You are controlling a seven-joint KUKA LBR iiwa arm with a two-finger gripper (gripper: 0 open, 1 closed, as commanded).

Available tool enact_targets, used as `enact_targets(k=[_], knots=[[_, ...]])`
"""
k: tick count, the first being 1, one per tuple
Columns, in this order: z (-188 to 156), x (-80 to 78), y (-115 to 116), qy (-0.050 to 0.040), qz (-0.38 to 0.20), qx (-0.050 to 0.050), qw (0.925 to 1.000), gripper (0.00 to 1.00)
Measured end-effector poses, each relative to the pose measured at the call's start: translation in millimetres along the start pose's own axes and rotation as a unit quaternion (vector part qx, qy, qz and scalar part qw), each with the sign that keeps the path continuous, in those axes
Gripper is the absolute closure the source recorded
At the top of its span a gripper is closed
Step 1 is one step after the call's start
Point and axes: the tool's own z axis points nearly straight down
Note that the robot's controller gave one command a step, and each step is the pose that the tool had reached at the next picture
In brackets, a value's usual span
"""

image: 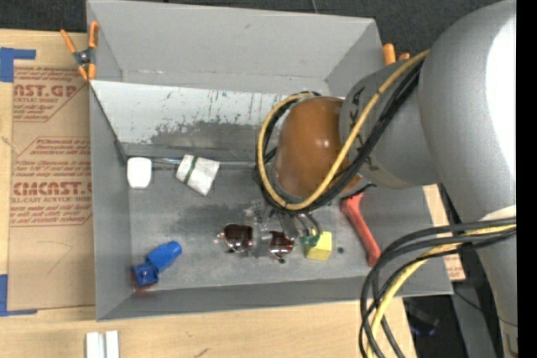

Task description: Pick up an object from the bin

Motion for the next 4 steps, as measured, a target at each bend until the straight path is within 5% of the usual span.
enact_targets(k=[4], knots=[[-22, 1.0, 0, 0.0014, 0.000, 0.000, 1.0000, 1.00]])
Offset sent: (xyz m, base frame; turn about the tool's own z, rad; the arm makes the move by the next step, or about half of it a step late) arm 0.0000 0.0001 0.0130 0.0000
